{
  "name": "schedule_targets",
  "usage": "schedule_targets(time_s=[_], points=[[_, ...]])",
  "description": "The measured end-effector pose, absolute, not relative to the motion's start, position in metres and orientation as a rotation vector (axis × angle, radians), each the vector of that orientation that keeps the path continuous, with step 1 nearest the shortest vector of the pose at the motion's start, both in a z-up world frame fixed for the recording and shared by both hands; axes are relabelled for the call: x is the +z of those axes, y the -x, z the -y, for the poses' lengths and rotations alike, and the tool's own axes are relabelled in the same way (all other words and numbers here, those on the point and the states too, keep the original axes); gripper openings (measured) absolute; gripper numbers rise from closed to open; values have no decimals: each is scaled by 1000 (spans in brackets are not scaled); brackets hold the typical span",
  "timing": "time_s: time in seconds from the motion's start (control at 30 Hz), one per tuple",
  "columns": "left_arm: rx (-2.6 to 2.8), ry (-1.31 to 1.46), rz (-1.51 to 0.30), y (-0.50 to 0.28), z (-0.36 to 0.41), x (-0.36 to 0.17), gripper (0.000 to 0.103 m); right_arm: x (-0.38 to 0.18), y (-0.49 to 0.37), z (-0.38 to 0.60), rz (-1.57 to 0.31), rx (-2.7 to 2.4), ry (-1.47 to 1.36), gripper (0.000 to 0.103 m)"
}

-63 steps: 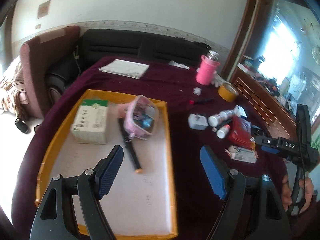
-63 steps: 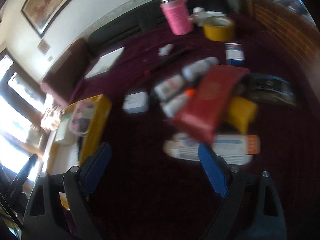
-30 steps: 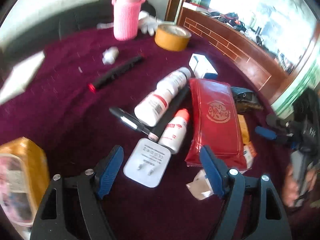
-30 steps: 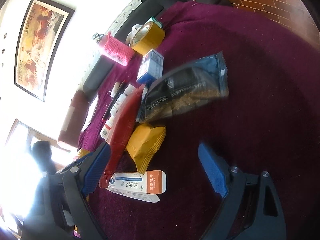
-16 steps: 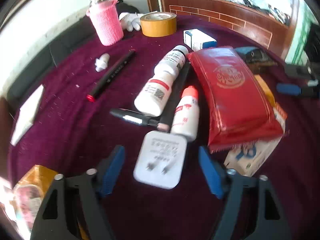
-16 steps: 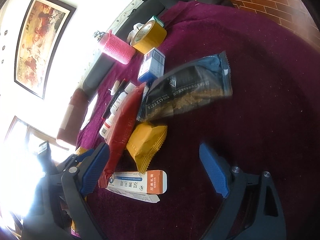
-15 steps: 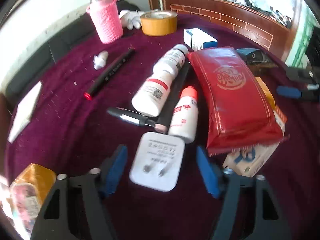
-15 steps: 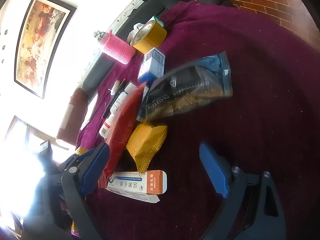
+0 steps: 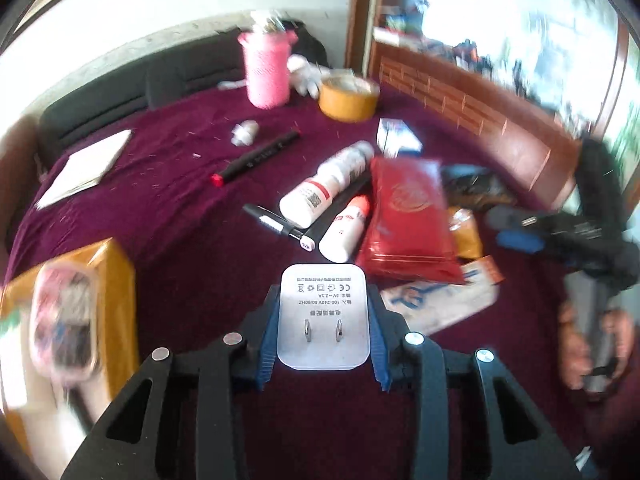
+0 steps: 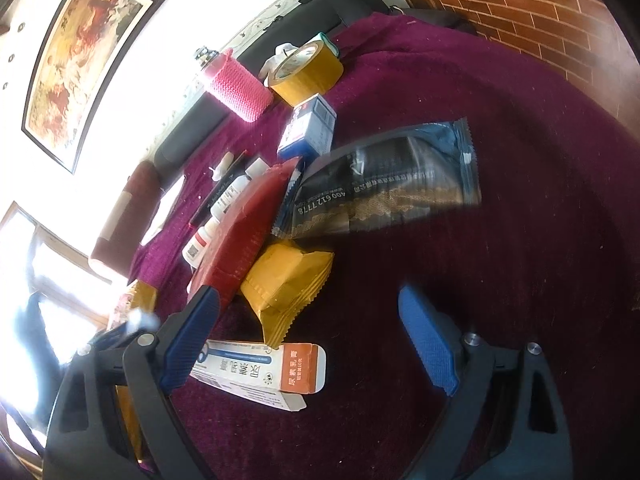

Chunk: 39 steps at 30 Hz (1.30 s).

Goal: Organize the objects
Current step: 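Carry the plug toward the tray with the left gripper while the right grasps a white bottle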

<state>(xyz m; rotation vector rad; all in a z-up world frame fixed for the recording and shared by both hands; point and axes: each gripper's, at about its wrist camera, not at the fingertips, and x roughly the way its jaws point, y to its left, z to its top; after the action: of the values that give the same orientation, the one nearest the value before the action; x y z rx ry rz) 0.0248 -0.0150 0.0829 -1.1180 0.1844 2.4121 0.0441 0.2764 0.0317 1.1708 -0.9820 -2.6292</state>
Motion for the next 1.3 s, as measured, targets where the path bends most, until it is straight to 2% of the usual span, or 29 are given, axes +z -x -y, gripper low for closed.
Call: schedule_targets(time_s=[0.2,0.37,0.47,0.6,0.7,0.77,0.9,1.03,1.07,1.13,1.23,1.3], points=[[2451,1037,99,-65,64,106,34,32,-44,-271,942,-2659,-1168,94],[2556,971,61,-86,82,118,34,45,-42,-257,836,-2700,-1282,94],[2587,956,38,-94,88,114,34,80,-42,-237,757,-2707,-1241,94],[2577,972,124,-102,106,107,34,128,-11,-196,648,-2664,-1242,94],[2576,974,177,-107,123,108,34,131,33,-165,659,-2541,-1343,93],[2587,970,200,-110,136,109,34,120,65,-145,613,-2525,-1470,89],[2626,966,223,-112,164,109,34,85,108,-127,662,-2459,-1688,66],[2646,955,263,-106,190,102,34,62,127,-123,739,-2450,-1781,62],[2646,957,275,-104,193,100,34,58,131,-122,728,-2468,-1811,61],[2644,971,303,-99,202,94,34,56,138,-115,677,-2533,-1831,50],[2642,991,337,-99,216,85,34,48,144,-107,609,-2572,-1908,32],[2647,1003,353,-99,222,82,34,40,144,-102,560,-2586,-1950,31]])
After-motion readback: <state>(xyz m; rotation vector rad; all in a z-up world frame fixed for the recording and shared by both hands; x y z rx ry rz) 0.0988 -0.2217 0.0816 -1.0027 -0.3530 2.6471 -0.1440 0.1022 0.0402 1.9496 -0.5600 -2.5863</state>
